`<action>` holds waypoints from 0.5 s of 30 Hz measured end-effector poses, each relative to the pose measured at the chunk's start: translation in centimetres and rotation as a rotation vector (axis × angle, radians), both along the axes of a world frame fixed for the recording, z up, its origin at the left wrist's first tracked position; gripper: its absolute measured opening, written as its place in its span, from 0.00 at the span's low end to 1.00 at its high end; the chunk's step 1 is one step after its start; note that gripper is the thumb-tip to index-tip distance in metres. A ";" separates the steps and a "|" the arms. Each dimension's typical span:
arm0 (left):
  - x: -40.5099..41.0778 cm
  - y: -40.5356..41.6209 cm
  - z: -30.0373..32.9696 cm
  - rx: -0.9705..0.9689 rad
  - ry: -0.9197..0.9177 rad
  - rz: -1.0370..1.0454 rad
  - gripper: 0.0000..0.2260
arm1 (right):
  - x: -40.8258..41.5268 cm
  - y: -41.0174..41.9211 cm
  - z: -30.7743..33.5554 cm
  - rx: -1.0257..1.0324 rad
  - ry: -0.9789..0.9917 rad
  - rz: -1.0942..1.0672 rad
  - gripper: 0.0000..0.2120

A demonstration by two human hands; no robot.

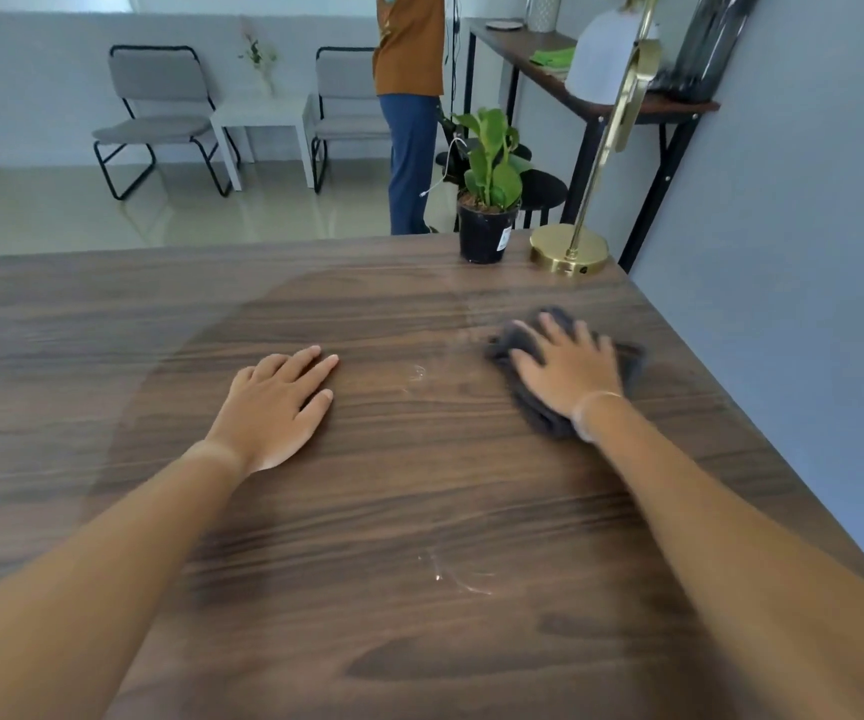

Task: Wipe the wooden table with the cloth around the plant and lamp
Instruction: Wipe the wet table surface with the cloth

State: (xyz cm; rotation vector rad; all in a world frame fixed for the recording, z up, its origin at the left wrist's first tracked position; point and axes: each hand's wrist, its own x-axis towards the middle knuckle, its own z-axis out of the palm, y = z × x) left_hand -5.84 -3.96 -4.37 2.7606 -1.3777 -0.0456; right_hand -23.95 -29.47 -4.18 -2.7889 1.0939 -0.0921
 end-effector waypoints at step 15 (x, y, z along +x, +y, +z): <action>7.6 -6.1 -0.2 -0.069 0.121 -0.167 0.23 | 7.1 1.2 -0.3 0.042 0.057 0.018 0.24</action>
